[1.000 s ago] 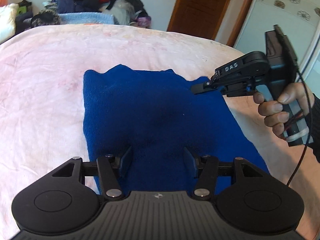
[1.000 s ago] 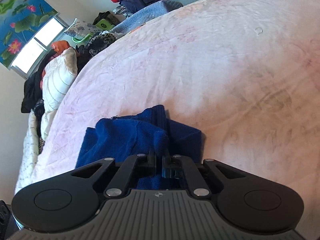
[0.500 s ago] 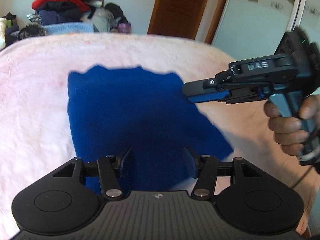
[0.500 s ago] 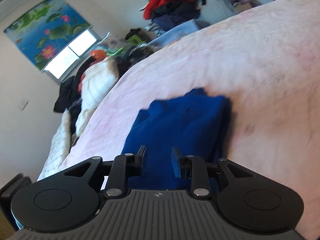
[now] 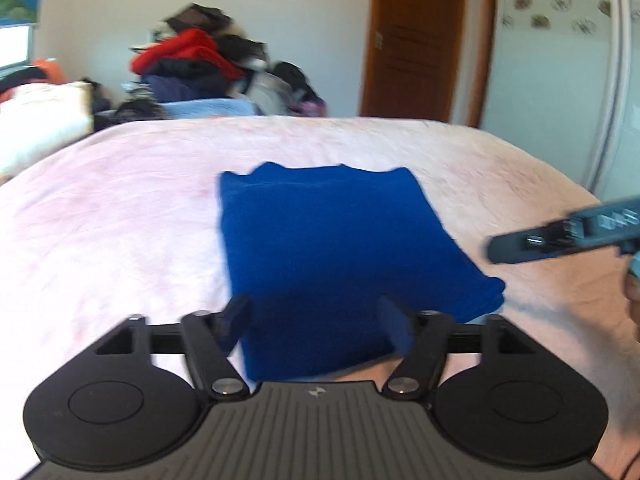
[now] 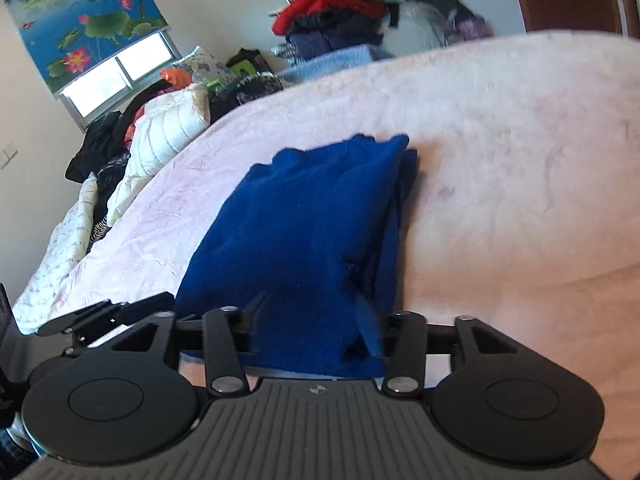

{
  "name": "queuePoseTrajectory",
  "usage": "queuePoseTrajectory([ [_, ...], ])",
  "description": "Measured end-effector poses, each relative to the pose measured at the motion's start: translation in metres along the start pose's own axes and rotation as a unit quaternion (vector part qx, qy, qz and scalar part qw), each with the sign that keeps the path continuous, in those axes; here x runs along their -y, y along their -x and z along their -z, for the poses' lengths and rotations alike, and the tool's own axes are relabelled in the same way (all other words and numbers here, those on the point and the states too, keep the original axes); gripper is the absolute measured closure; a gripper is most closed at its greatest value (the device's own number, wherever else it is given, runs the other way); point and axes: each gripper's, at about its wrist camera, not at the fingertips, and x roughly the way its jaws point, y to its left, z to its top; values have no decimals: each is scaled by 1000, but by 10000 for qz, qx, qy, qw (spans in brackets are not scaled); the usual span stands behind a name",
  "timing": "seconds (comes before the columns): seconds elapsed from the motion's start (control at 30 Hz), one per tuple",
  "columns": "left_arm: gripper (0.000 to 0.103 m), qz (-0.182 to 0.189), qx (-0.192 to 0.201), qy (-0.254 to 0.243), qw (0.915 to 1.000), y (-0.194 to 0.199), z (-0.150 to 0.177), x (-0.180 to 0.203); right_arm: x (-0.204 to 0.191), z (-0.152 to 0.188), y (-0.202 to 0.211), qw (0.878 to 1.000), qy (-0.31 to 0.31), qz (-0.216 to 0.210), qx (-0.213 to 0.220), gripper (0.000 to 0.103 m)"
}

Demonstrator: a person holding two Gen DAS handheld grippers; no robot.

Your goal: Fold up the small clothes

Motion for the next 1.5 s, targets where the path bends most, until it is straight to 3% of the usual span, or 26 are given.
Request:
queuePoseTrajectory([
  [0.07,22,-252,-44,185,9995,4,16,-5,-4,18,15,9992,224,296,154,36],
  [0.17,22,-635,-465,420,9960,-3,33,-7,-2,44,14,9936,429,1039,72,31],
  [0.23,18,-703,-401,308,9962,0,35,-2,4,60,10,9874,345,1545,21,27],
  [0.33,3,-888,-672,48,9938,-5,35,5,5,74,6,9814,356,1879,186,4],
  [0.5,0,-861,-695,137,9938,-10,33,2,-5,88,-6,9688,645,2367,347,1],
  [0.67,0,-933,-678,123,9933,-10,35,6,-8,87,-9,9643,434,2576,426,0],
  [1.5,0,-942,-676,140,9932,-12,34,5,-8,87,-12,9661,419,2508,455,0],
])
